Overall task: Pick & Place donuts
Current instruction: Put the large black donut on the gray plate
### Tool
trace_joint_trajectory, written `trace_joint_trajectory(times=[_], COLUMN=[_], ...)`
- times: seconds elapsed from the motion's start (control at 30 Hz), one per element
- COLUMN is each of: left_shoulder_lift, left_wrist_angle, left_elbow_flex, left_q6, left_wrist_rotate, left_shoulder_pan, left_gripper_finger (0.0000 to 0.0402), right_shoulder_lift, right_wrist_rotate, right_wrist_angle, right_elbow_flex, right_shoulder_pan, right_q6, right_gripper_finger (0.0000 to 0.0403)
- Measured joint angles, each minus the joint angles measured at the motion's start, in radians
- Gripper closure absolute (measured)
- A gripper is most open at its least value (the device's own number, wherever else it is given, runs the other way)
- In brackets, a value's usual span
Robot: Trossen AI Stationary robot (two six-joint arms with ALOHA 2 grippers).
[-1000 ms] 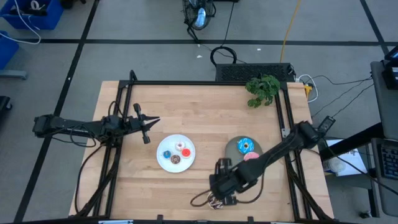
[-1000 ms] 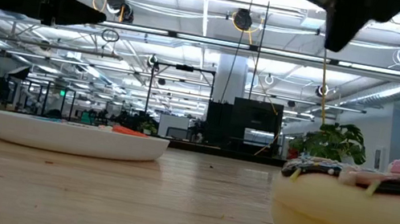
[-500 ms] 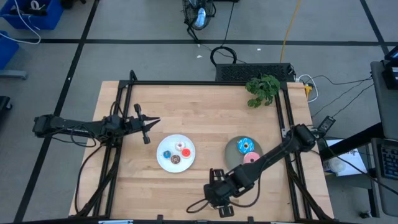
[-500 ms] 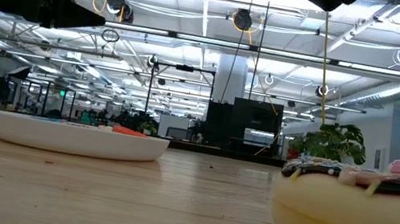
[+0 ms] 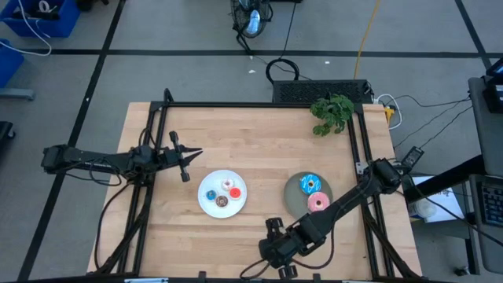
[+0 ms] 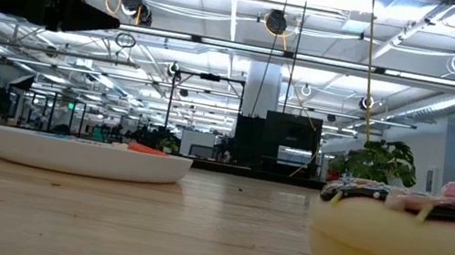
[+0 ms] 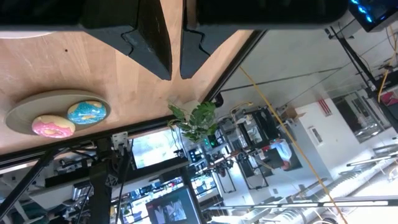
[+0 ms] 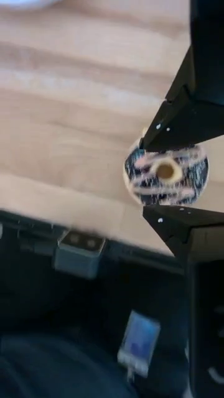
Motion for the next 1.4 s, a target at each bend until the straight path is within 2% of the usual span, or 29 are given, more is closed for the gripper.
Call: trace_joint_trajectory(times=[0.3,0.37,0.43,0.67,0.8,1.13,1.4], left_shoulder_lift=[0.000,0.000,0.000,0.000,0.000,0.000,0.000], left_wrist_angle=[0.001,0.000,-0.002,-0.005,-0.005,-0.006,-0.006], left_elbow_flex=[0.000,0.000,0.000,0.000,0.000,0.000,0.000], left_q6=[0.000,0.000,0.000,0.000,-0.001,-0.001,-0.001], left_wrist_rotate=[0.000,0.000,0.000,0.000,0.000,0.001,0.001], left_shoulder_pan=[0.000,0.000,0.000,0.000,0.000,0.000,0.000], left_gripper_finger=[0.0362,0.0362,0.0362,0.0362,0.0362,0.0362,0.0362], right_shoulder_lift=[0.000,-0.001,0.000,0.001,0.001,0.103,0.121], right_wrist_rotate=[0.100,0.070,0.026,0.073,0.079,0.067,0.037], right_wrist_angle=[-0.047,-0.043,-0.029,0.165,0.173,0.152,0.118], right_elbow_flex=[-0.013,-0.046,-0.087,-0.190,-0.195,-0.196,-0.195], right_shoulder_pan=[0.001,0.000,-0.001,-0.006,-0.005,-0.021,-0.028], right_q6=[-0.096,-0.102,-0.125,-0.132,-0.148,-0.152,-0.144], right_gripper_finger=[0.0260,0.0253,0.0237,0.0156,0.0134,0.0131,0.0139])
